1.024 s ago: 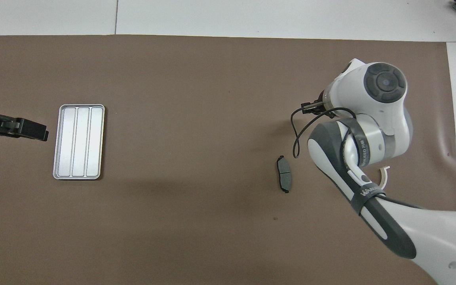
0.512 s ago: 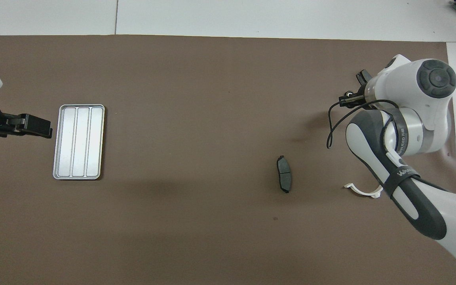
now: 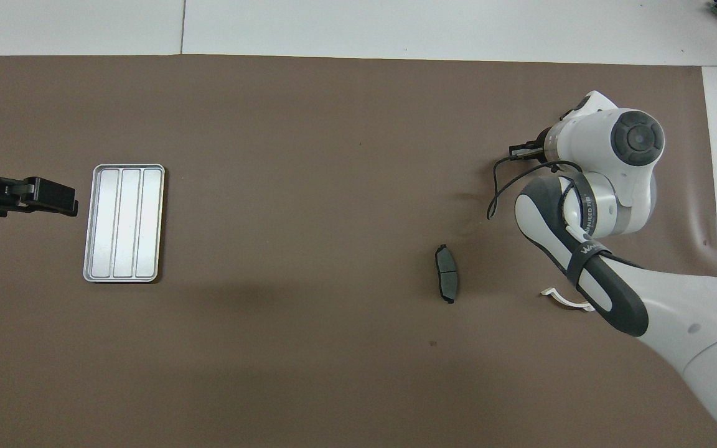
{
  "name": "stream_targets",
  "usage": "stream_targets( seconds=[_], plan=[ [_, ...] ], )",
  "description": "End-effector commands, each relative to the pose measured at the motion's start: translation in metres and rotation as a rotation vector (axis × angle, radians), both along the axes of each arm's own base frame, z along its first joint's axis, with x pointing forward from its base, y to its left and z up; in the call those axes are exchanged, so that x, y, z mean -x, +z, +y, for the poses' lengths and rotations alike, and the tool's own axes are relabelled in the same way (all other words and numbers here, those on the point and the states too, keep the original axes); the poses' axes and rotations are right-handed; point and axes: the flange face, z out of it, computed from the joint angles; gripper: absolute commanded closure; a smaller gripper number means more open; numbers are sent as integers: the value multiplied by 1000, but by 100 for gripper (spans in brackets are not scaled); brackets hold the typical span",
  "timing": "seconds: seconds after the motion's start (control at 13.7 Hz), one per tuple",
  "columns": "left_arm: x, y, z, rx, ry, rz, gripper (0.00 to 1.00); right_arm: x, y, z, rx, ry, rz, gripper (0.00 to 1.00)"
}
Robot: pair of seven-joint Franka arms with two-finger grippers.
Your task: Place bearing gear from tray to pile
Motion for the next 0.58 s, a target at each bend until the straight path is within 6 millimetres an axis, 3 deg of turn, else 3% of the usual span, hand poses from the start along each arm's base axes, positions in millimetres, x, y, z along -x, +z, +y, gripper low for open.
stream_targets(
  seconds=[0.0, 0.07, 0.22, 0.29, 0.51],
  plan=[
    [3, -2, 12, -17, 28, -2, 0, -9, 6, 10, -24, -27, -10, 79],
    [3, -2, 12, -17, 28, -2, 0, -8, 8, 11, -27, -39, -1, 60],
    [3, -2, 12, -17, 28, -2, 0, -7, 16, 7, -19, -50, 46, 44],
    [3, -2, 12, -17, 28, -2, 0, -7, 30, 1, -15, -58, 66, 38],
    [3, -2, 12, -17, 28, -2, 0, 2, 94, -3, -5, -71, 135, 38]
  ],
)
